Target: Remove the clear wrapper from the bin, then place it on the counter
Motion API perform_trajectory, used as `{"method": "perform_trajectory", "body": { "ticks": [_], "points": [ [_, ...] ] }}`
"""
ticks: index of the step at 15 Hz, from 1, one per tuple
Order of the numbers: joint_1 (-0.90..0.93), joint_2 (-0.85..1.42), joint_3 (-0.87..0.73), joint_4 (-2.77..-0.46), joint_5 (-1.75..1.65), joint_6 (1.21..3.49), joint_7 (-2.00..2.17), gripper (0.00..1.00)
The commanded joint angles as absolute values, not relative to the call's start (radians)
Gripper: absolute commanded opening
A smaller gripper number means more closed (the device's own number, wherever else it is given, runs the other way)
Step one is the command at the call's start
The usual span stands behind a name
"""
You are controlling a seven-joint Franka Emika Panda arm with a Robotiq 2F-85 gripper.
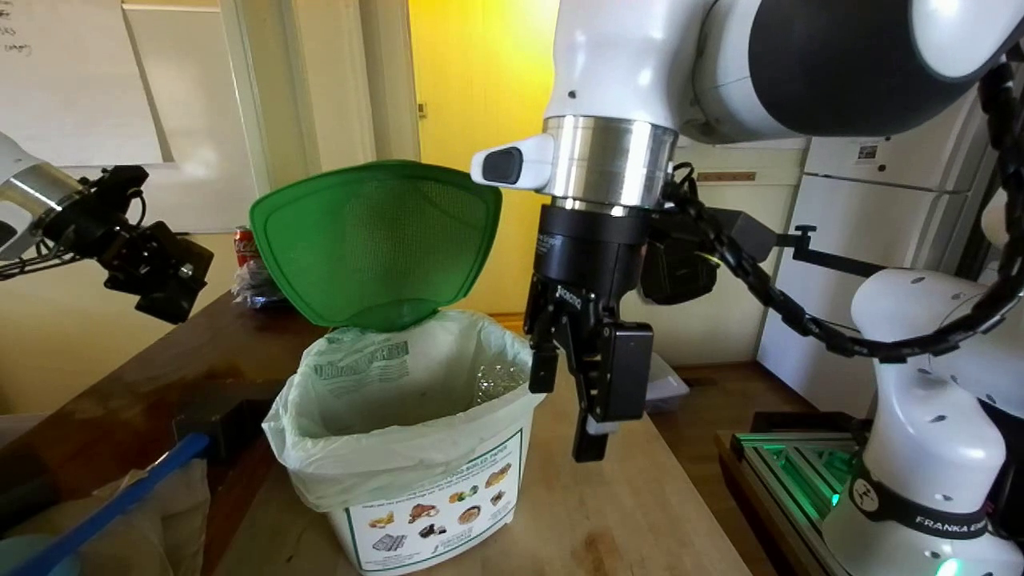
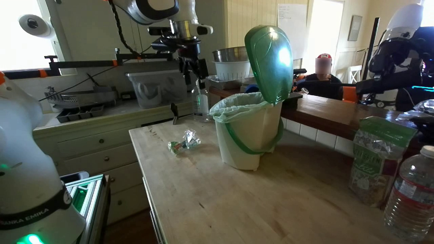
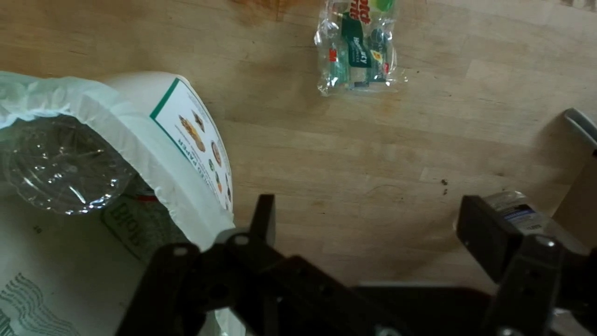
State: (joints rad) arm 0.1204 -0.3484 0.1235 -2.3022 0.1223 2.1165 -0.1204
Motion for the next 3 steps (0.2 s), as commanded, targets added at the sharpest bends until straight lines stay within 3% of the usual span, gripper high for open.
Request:
{"method": "perform_trajectory", "body": {
  "ticks": [1, 3],
  "points": [
    [0.132, -0.347, 0.113, -2.3, 0.118, 2.114, -0.116, 1.0],
    [0.131, -0.346, 0.112, -2.3, 0.118, 2.114, -0.116, 1.0]
  ]
}}
